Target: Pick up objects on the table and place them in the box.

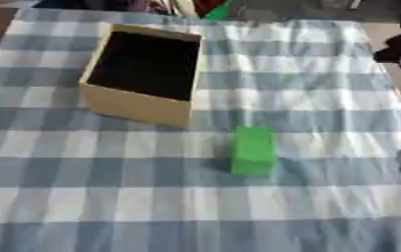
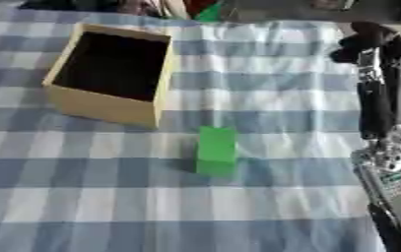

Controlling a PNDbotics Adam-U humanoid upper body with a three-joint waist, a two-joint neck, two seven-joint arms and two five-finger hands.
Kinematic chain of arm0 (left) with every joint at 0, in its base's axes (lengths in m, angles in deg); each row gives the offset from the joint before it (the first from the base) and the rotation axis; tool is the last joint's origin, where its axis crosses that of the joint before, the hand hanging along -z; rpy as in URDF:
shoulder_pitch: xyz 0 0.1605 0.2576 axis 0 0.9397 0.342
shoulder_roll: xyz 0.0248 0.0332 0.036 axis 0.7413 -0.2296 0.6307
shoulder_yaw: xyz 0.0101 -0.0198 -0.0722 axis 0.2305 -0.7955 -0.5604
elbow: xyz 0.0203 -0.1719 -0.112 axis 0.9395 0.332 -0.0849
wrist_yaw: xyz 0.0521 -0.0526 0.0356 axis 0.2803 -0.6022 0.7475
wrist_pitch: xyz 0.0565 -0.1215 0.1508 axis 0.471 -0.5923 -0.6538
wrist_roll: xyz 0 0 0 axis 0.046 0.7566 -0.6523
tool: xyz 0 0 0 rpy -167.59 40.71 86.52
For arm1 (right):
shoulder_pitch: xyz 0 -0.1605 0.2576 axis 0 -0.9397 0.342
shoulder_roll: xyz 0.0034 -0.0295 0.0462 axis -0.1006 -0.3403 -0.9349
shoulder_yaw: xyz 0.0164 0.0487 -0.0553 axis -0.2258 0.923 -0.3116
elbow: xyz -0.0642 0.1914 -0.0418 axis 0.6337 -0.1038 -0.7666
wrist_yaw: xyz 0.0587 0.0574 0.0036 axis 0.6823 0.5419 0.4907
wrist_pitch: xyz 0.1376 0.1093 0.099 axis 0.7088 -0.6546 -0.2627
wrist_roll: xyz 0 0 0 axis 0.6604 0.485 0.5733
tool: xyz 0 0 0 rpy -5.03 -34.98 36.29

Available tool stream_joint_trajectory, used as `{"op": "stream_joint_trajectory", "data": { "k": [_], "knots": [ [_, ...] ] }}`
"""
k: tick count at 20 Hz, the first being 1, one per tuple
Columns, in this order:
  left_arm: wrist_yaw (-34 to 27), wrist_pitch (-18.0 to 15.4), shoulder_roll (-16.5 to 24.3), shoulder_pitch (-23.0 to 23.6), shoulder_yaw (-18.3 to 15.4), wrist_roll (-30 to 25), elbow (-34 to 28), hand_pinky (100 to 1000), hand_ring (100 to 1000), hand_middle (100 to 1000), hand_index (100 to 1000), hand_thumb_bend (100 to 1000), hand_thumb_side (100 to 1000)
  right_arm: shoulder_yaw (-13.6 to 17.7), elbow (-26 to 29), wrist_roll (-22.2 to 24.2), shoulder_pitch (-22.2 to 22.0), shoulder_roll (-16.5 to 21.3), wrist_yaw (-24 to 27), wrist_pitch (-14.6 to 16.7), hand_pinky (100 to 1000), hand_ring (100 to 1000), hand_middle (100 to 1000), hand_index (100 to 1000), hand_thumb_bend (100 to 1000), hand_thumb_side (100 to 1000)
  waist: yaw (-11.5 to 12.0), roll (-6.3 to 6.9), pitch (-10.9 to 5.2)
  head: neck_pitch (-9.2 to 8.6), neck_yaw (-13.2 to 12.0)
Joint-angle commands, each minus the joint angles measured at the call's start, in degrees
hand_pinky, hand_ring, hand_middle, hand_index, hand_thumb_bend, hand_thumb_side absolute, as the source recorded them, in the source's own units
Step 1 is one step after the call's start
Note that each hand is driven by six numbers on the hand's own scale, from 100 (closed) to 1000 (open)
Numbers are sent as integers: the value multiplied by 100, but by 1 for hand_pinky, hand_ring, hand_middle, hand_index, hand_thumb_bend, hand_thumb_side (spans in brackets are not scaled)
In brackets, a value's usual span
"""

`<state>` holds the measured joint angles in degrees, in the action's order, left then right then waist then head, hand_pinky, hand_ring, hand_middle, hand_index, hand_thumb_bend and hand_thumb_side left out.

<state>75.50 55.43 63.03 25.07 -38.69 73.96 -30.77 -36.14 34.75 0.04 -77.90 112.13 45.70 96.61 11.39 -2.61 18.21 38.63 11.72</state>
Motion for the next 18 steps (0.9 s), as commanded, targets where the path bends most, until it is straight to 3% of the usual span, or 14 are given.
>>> {"op": "stream_joint_trajectory", "data": {
  "k": [1, 11, 18],
  "knots": [
    [18, 8, 82, -16, -27, -18, -99, 691, 602, 653, 732, 100, 883, -24, 98, 130, 127, 516, -513, -179, 640, 603, 604, 775, 100, 764, -3, -30, -184, -23, -3],
    [6, 20, 132, 14, 11, -61, -99, 691, 602, 654, 733, 100, 883, -698, 98, 1438, 721, 2086, -2055, -1262, 721, 711, 739, 880, 100, 856, 39, -77, -239, 16, 47],
    [-11, 29, 135, 22, 34, -98, -99, 691, 603, 654, 733, 100, 884, -1143, 98, 2653, 1170, 2493, -2362, -1395, 748, 753, 769, 926, 100, 902, 70, -104, -255, 29, 68]
  ]
}}
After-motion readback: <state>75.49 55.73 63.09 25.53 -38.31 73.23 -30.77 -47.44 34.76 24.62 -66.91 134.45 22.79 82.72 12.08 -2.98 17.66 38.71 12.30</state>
